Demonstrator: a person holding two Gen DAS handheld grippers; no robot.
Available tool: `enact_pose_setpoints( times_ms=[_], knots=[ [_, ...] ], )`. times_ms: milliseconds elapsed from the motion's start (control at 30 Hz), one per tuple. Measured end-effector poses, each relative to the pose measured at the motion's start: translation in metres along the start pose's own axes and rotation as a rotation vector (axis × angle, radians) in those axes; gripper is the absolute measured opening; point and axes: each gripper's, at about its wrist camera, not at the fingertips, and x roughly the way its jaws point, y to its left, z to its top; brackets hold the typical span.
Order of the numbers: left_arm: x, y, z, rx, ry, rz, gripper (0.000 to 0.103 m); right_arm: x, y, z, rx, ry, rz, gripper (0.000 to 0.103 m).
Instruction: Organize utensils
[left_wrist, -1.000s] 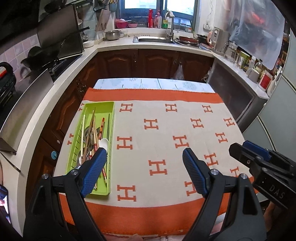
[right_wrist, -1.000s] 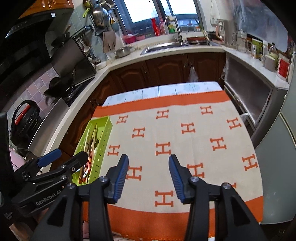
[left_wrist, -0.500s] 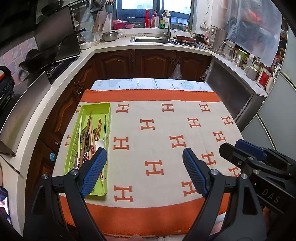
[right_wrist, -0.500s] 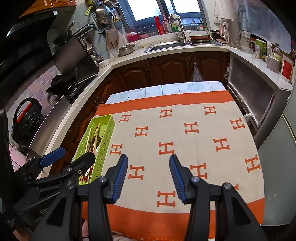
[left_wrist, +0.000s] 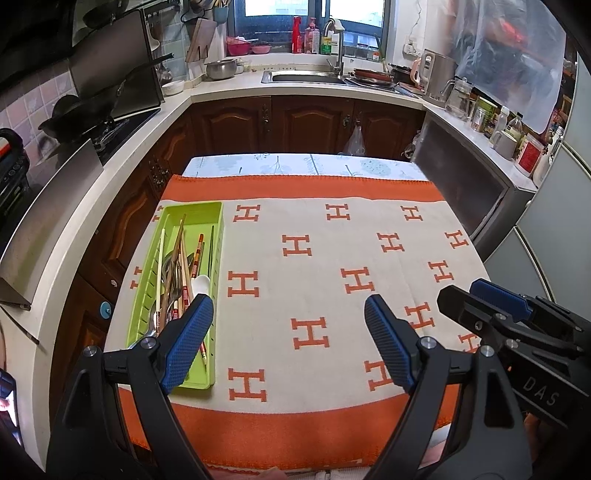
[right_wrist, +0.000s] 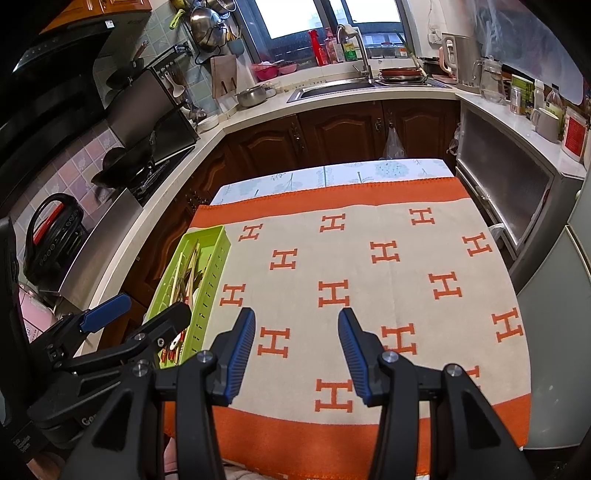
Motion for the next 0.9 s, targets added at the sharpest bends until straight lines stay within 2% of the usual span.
enact_pose_setpoints(
  times_ms=[900],
  knots=[
    [0.0074,0.0015,-0.0042,-0.006,0.015,0.005,0.082,0.0072,-0.0005,-0.0038,0.007,0.016,0.004,0.047]
  ],
)
